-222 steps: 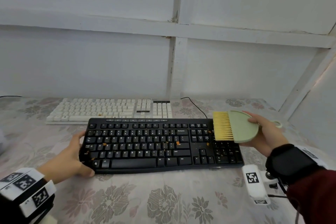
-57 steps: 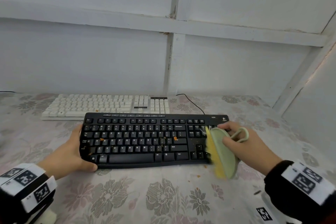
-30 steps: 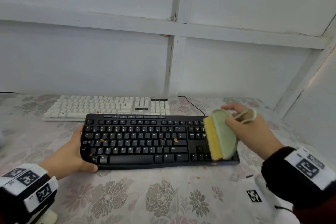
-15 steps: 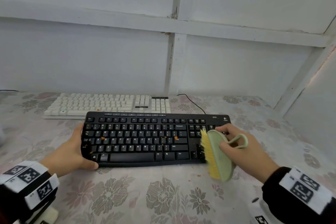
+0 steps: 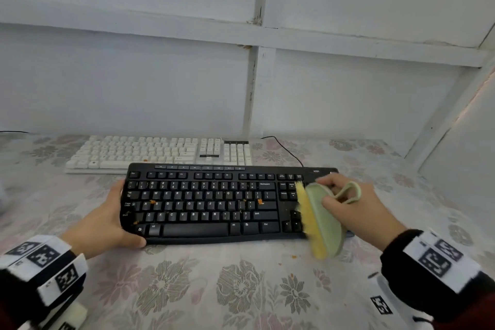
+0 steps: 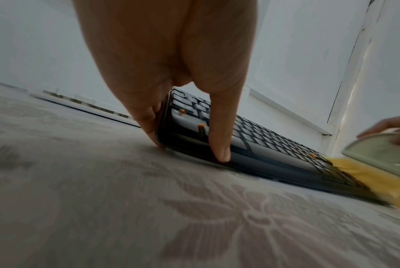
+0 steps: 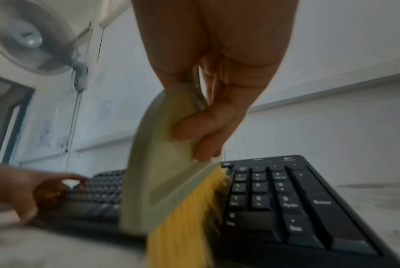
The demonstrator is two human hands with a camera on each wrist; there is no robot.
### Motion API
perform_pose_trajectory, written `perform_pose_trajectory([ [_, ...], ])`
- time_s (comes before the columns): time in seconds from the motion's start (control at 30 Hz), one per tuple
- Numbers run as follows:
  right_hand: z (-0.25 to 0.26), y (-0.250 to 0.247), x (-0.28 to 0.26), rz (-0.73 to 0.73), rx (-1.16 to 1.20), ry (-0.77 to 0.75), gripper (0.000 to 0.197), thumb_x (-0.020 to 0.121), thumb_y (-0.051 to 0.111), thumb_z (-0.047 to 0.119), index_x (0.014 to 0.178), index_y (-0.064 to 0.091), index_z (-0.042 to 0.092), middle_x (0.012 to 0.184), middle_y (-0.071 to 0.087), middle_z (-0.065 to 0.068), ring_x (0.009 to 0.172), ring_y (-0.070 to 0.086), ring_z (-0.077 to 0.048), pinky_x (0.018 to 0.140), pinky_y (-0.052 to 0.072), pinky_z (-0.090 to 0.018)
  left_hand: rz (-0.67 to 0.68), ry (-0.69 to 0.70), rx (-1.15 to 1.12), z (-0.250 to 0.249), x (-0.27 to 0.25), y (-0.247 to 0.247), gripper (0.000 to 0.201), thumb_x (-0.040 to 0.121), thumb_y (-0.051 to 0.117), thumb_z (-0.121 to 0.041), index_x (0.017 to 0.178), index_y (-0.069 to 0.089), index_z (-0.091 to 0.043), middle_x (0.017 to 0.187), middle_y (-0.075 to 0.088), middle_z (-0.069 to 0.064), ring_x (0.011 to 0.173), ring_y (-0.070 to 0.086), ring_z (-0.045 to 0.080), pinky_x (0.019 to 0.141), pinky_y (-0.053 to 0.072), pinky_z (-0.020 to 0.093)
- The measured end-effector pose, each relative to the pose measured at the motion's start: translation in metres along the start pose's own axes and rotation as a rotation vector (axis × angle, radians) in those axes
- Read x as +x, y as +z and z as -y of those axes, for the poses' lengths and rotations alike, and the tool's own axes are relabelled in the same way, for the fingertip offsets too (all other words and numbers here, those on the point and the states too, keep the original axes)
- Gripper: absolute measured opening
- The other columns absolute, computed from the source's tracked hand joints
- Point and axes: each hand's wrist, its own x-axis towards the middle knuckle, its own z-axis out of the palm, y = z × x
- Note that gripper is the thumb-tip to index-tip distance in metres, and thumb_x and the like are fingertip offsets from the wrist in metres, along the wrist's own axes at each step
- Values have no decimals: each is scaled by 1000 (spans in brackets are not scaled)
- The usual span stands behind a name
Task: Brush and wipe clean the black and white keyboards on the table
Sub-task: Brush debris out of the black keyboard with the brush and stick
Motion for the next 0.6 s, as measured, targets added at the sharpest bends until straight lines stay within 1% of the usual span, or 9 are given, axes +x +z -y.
perform_pose_trajectory([
  [0.03,0,-4,-5,24,3,19,24,86,54,9,93,65,28,82,65,-7,67,55,-19,58,44,-24,0,2,2,0,0,0,116,40,82,-15,127,12,-46,109,56,-10,96,56,10,75,43,26],
  [0.07,0,-10,-8,30,18,36,23,85,55,10,91,67,29,84,66,-6,71,59,-22,59,45,-27,0,4,-1,-1,0,1,118,39,82,-17,129,11,-46,109,56,-11,97,56,10,76,43,27],
  [0.17,5,-25,-4,-42,94,40,24,87,56,13,91,68,33,81,63,6,70,60,-13,56,47,-24,3,3,-4,-2,-1,1,123,38,81,-18,137,11,-41,110,55,-12,98,55,11,77,43,27],
  [0.27,11,-30,9,-150,155,17,23,90,54,14,101,64,32,76,61,3,66,60,-14,50,48,-25,9,10,-15,-3,-1,0,120,35,81,-21,128,11,-48,112,54,-12,99,54,10,77,42,25],
  [0.33,14,-27,18,-194,207,34,22,91,55,17,110,62,28,81,64,0,67,62,-13,46,48,-23,11,13,-19,-4,-2,0,120,33,82,-23,126,11,-49,112,54,-12,99,54,9,76,42,25],
  [0.4,17,-23,24,-190,280,67,24,92,56,19,115,60,24,88,66,-3,70,65,-12,46,50,-22,6,3,-22,-4,-3,1,120,36,81,-18,130,12,-46,111,55,-11,97,55,10,75,42,25],
  [0.47,21,-18,28,-165,278,61,24,93,54,18,116,60,23,89,65,-2,71,64,-12,46,50,-20,10,-5,-19,-5,-3,1,125,35,81,-19,137,11,-40,110,55,-9,97,55,11,74,42,24],
  [0.53,24,-11,31,-148,223,28,22,94,52,18,113,58,26,86,62,3,69,61,-9,44,47,-16,15,0,-13,-4,-3,1,131,29,81,-27,138,10,-41,112,55,-10,99,55,12,76,42,26],
  [0.6,27,-4,33,-158,173,0,21,94,51,18,112,57,29,83,59,6,68,58,-6,43,44,-12,12,0,-10,-5,-2,1,130,29,81,-27,137,10,-41,111,54,-11,99,54,12,77,42,26],
])
